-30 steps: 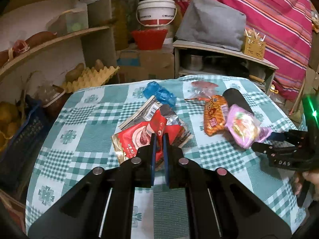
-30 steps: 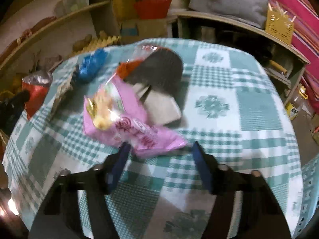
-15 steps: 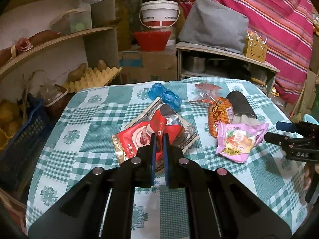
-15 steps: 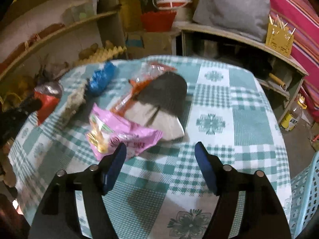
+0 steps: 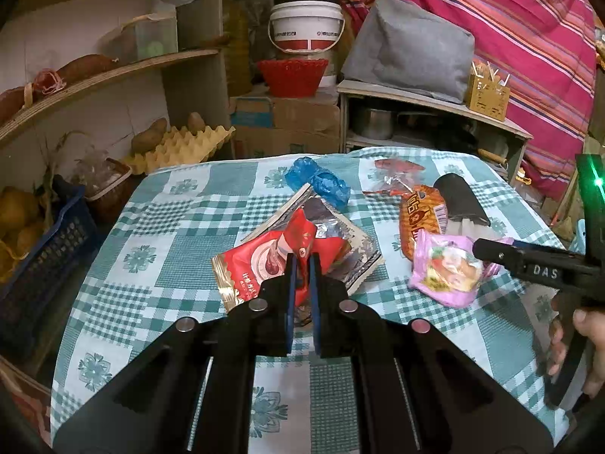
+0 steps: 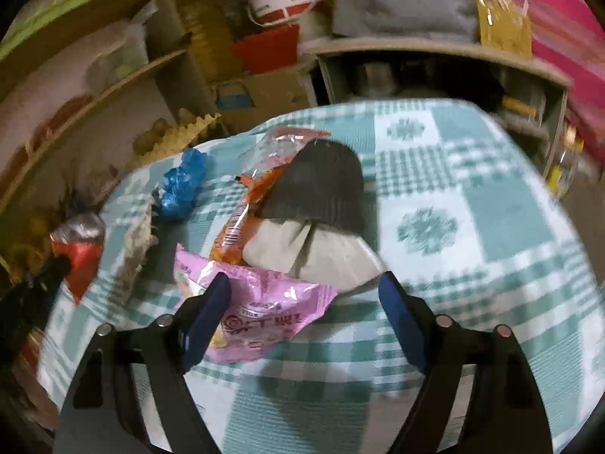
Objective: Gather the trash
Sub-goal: 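Grasp the pink snack bag with the right tool while the left tool holds the red wrapper, then carry the red wrapper and pink bag over the blue basket with both tools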
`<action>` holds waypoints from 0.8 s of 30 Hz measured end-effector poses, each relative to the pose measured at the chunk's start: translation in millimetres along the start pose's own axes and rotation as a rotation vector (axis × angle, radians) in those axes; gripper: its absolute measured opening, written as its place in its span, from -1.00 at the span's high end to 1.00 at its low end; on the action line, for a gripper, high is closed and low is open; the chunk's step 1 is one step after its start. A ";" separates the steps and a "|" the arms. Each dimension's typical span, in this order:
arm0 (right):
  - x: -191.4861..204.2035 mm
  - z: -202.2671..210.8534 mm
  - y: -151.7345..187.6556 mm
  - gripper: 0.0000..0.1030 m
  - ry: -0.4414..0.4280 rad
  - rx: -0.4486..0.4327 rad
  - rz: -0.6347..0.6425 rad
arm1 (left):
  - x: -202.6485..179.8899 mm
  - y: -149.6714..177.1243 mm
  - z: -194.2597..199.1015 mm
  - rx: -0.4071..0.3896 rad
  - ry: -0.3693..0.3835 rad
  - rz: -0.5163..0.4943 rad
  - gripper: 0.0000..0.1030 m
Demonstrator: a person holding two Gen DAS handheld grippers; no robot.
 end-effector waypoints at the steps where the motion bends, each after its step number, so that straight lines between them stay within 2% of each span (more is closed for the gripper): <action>1: 0.7 -2.4 1.1 0.18 -0.016 0.011 -0.019 | 0.3 0.1 -0.6 0.001 -0.001 -0.002 0.90; 5: 6.2 0.3 1.5 0.36 -0.024 -0.005 0.004 | 0.3 -0.2 -3.5 0.006 -0.009 -0.011 0.90; 7: 6.8 8.7 -2.2 0.55 -0.014 -0.033 0.031 | -0.6 -1.5 -4.4 0.006 -0.014 -0.014 0.90; 12: -3.5 42.0 -18.8 0.56 0.011 -0.106 0.073 | -14.4 -8.9 -0.4 -0.012 0.002 -0.016 0.90; 15: -18.7 71.1 -29.0 0.56 0.057 -0.159 0.117 | -31.8 -13.4 2.5 -0.021 0.021 -0.027 0.90; 21: -65.5 128.0 -45.3 0.56 0.166 -0.237 0.169 | -84.6 -25.6 13.7 -0.053 0.090 -0.058 0.90; 24: -101.0 165.2 -54.6 0.56 0.238 -0.280 0.173 | -116.5 -32.8 19.2 -0.069 0.138 -0.076 0.90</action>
Point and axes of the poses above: each gripper's, at about its wrist camera, not at the fingertips, and z roughly against the way its jaws point, x to its left, y to its underside, the point moved 5 cm from there along -z, roughly the way its jaws point, and after that the axes turned 13 degrees about -x, right-handed, at the moved point
